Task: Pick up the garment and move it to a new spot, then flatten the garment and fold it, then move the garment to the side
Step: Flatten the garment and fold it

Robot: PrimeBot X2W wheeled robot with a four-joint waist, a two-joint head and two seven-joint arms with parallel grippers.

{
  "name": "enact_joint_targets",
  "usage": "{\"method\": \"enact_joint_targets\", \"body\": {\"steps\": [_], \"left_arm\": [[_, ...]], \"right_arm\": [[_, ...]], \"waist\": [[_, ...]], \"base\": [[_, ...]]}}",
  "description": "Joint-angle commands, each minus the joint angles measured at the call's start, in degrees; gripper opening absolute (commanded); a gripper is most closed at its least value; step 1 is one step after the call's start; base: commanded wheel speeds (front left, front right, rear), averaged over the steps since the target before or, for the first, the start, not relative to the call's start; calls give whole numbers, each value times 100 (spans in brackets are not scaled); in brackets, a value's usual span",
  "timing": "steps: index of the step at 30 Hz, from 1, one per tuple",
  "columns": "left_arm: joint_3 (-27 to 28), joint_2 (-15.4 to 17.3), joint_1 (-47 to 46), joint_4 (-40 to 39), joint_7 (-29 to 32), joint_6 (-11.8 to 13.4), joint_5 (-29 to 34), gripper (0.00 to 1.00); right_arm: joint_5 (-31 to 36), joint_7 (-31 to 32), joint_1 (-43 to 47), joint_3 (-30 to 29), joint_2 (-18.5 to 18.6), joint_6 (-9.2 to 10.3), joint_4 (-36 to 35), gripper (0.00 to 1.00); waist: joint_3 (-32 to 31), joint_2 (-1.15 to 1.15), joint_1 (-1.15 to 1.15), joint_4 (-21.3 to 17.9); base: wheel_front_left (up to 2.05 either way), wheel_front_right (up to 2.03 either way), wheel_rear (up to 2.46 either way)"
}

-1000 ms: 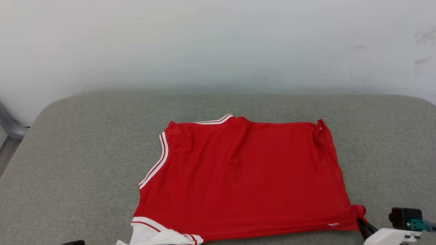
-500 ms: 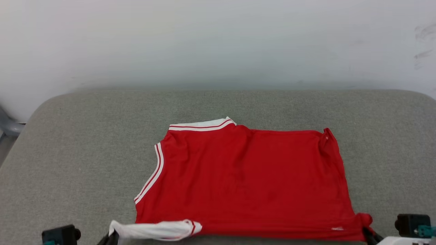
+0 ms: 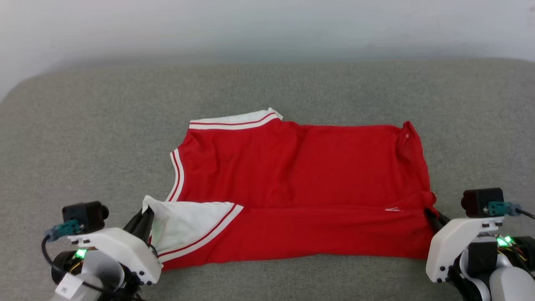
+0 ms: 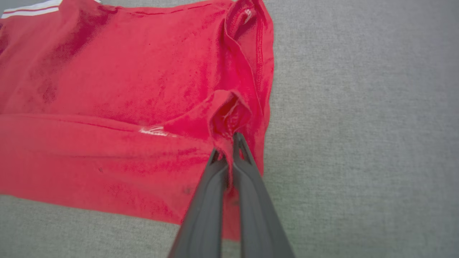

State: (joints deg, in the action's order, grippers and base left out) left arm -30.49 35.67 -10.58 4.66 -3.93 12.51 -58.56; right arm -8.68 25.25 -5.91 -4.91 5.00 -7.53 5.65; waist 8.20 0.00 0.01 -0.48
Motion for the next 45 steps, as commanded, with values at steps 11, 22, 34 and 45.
{"method": "enact_joint_targets", "body": {"steps": [11,22,34,45], "left_arm": [[-408,-485,-866,1331,414,-724,-42,33],[-350,-325,-798,1593,534,-724,-153,100],[-441,634,-441,623,2496,-314,-844,100],[-608,694,-169,553,3117,-18,-1113,100]], "right_arm": [[4,-319,-587,211,23,7,1144,100],[-140,-1979,-311,203,-45,7,1059,100],[-92,-2173,263,225,-173,7,245,100],[-195,-2004,343,188,-216,7,-96,100]], "waist": [[426,0,-1,38],[-118,0,-1,-2],[-466,0,-1,-280],[-70,0,-1,-515]], "base": [[0,0,0],[0,0,0],[0,0,0],[0,0,0]]}}
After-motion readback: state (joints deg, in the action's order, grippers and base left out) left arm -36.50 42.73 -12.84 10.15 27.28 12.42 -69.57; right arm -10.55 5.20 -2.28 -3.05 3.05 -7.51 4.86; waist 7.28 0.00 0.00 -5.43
